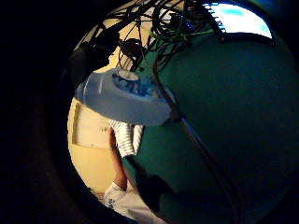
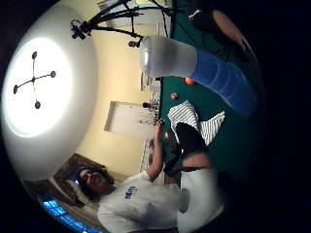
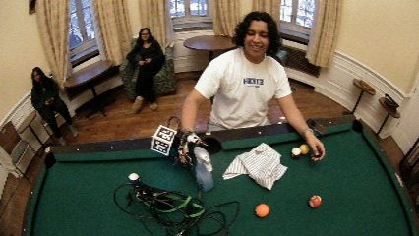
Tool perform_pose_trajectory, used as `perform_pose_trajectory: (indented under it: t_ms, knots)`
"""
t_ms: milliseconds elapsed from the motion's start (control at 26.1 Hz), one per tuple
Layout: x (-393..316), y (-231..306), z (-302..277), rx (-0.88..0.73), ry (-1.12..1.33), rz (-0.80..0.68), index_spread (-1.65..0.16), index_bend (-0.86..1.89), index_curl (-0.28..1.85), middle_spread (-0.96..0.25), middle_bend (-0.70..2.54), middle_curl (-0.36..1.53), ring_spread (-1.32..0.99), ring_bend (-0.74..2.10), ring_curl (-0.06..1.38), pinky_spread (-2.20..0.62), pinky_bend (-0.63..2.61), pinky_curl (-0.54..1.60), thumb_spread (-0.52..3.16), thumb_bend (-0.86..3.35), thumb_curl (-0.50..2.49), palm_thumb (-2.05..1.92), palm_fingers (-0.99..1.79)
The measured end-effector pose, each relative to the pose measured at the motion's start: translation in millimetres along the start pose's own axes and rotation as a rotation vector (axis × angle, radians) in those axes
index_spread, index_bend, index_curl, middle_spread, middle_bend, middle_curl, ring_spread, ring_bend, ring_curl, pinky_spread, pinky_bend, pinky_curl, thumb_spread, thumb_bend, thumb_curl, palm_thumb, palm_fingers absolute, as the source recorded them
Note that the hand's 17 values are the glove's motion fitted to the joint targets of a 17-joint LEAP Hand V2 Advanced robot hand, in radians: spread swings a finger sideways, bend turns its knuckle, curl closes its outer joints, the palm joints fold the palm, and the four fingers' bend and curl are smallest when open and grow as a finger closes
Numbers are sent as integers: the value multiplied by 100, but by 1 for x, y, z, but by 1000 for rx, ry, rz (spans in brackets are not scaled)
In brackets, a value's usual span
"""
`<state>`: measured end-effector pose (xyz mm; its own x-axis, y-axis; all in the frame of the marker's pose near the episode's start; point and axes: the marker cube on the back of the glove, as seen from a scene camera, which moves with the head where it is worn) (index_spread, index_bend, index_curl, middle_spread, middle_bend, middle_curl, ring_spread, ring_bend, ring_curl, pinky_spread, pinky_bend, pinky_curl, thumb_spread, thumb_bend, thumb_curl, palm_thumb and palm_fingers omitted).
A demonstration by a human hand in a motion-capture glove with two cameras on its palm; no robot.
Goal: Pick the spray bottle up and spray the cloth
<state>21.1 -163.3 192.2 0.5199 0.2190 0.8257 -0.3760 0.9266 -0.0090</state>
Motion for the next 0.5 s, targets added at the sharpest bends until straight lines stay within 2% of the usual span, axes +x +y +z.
perform_pose_trajectory:
  t_ms: [192, 499]
  knots:
    - [-3, -17, 11, -30, -17, 11, -38, 13, 39, -19, 34, 46, -18, 55, 41, 2, 44, 42, 87, -5, 50, 77, 45]
    - [-4, -48, 30, -17, -59, -2, -37, 10, 33, -18, 30, 43, -18, 52, 37, 5, 40, 38, 88, -4, 45, 71, 45]
